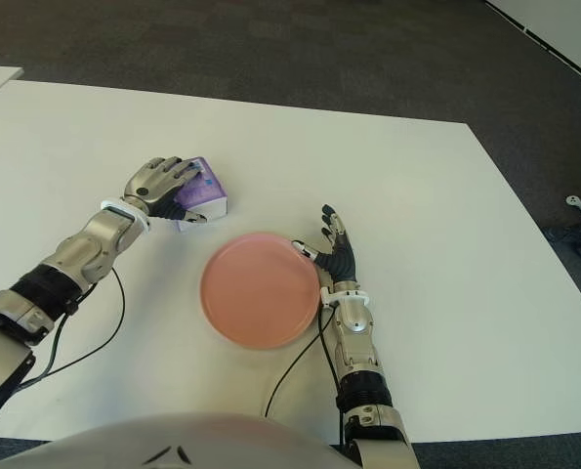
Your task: Put the tissue paper into the plate.
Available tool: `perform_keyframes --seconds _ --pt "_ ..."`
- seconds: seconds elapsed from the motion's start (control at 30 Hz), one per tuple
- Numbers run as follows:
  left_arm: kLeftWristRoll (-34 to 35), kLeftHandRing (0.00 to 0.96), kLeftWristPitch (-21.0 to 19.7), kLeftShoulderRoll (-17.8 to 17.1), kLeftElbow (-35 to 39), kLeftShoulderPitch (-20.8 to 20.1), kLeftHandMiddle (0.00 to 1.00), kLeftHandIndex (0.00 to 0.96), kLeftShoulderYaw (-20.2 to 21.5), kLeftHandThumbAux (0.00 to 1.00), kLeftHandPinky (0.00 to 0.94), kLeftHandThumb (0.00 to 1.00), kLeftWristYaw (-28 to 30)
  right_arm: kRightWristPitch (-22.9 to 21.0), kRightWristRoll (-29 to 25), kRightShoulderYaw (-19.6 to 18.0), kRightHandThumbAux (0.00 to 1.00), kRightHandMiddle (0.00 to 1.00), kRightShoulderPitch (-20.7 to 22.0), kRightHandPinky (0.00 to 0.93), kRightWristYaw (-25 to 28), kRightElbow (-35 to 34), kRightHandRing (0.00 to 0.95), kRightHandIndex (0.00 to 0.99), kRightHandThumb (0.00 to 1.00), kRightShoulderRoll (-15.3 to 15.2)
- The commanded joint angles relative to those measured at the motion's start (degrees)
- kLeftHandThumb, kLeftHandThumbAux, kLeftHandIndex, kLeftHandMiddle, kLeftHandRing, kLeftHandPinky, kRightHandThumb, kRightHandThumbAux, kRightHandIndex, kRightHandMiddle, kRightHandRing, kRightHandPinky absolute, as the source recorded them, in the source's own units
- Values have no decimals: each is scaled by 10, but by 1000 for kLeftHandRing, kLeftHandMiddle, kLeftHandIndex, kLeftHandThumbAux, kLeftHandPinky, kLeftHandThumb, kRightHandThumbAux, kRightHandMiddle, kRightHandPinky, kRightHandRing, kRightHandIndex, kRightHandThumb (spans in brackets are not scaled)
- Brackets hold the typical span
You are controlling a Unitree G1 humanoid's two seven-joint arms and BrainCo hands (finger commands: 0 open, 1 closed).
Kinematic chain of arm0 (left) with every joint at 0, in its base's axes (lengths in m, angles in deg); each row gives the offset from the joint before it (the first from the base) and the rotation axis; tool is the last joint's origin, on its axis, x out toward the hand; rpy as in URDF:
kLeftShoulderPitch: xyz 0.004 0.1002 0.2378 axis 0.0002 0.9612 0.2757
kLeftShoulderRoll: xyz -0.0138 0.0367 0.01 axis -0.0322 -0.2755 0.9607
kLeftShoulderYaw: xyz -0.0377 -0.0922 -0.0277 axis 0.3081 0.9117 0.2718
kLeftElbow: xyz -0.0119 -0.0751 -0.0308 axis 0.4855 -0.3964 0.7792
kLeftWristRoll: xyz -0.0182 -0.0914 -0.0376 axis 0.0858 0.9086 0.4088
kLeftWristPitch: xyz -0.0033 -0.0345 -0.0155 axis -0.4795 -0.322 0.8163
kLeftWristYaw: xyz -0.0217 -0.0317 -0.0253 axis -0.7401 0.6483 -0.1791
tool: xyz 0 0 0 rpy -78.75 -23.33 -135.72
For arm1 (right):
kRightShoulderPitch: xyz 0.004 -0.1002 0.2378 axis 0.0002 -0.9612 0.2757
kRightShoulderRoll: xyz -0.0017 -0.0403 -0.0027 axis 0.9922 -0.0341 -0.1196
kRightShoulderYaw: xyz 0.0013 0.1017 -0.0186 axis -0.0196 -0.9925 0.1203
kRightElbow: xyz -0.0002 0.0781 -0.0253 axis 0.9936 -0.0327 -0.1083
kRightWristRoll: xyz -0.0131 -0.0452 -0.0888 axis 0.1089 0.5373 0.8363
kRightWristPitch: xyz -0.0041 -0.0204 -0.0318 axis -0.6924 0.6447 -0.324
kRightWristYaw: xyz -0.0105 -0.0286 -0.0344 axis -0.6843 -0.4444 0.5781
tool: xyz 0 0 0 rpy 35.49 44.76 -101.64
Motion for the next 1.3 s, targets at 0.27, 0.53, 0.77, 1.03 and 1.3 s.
perform_keyframes --seconds 0.27,0.53,0.77,1.03,1.3 --pt "-26 0 -5 5 -18 0 0 0 -23 244 0 0 -19 -65 -1 8 798 0 -43 14 0 -3 0 0 0 15" --pt "-42 0 -16 6 -31 -2 0 0 -39 237 0 0 -41 -73 -4 7 803 0 -48 17 0 -16 0 0 0 19" --pt "-46 0 -28 18 -70 -5 0 0 -52 237 0 0 -69 -79 -3 6 812 0 -47 16 -1 -18 0 0 0 21" --pt "-46 0 -34 54 -193 -19 0 0 -74 237 0 0 -146 -79 -5 7 802 6 -51 19 2 -25 0 4 0 23" --pt "-37 0 -52 85 -276 -34 0 0 -84 256 0 0 -229 -71 -8 3 787 7 -44 16 7 -1 0 5 0 19"
